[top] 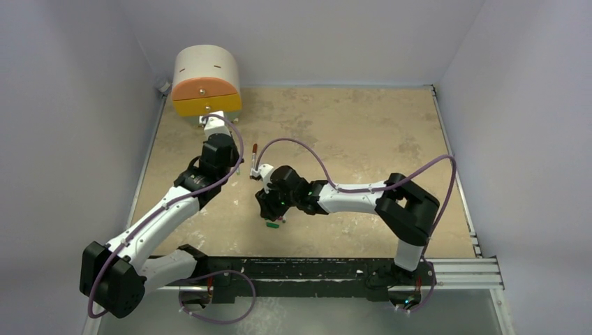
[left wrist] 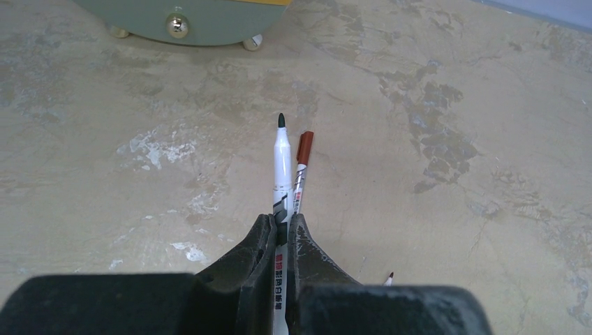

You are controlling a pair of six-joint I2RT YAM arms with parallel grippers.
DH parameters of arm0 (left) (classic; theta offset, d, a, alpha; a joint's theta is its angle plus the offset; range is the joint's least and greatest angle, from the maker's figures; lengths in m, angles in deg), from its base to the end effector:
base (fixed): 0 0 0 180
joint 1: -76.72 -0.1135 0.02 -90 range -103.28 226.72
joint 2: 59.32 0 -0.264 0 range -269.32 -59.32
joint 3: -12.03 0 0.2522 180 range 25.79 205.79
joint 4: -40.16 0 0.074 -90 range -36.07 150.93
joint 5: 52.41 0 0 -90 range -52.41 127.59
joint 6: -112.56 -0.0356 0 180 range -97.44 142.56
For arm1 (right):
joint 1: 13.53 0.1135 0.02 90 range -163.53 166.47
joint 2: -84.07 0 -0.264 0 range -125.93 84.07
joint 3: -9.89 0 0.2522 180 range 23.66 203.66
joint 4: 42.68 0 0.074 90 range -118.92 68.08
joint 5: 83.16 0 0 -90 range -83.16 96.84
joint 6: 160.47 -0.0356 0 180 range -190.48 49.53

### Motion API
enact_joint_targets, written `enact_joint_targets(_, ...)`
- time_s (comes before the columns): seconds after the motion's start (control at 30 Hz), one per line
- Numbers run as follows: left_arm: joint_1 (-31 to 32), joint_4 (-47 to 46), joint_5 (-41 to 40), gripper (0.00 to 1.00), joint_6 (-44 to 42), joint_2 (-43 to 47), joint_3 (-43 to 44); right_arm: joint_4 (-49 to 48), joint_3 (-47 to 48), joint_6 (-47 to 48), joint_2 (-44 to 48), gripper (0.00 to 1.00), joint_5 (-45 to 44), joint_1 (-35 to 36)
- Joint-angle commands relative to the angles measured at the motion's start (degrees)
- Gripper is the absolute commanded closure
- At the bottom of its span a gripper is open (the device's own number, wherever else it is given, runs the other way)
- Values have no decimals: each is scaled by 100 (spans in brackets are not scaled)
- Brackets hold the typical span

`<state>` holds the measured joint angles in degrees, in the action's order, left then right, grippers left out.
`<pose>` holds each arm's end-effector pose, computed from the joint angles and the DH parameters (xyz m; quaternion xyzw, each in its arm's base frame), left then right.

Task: Insert the pens into the pen caps

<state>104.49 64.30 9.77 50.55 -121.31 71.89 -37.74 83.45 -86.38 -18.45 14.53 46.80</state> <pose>0.2224 -0.0983 0.2905 -0.1285 0.8241 -0.0592 0.5484 0.1882 0.3400 0.1882 -0.3620 0.8033 0.3362 0.3326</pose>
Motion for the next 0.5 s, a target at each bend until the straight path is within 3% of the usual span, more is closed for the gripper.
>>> enact_joint_targets(0.0, -32, -58, -110, 100, 84, 145, -1, 126, 304, -156, -109, 52, 261, 41)
enact_joint_targets(0.47, -37, -71, -93, 100, 56, 109, -10, 355, 427, -290, -535, 51, 374, 53)
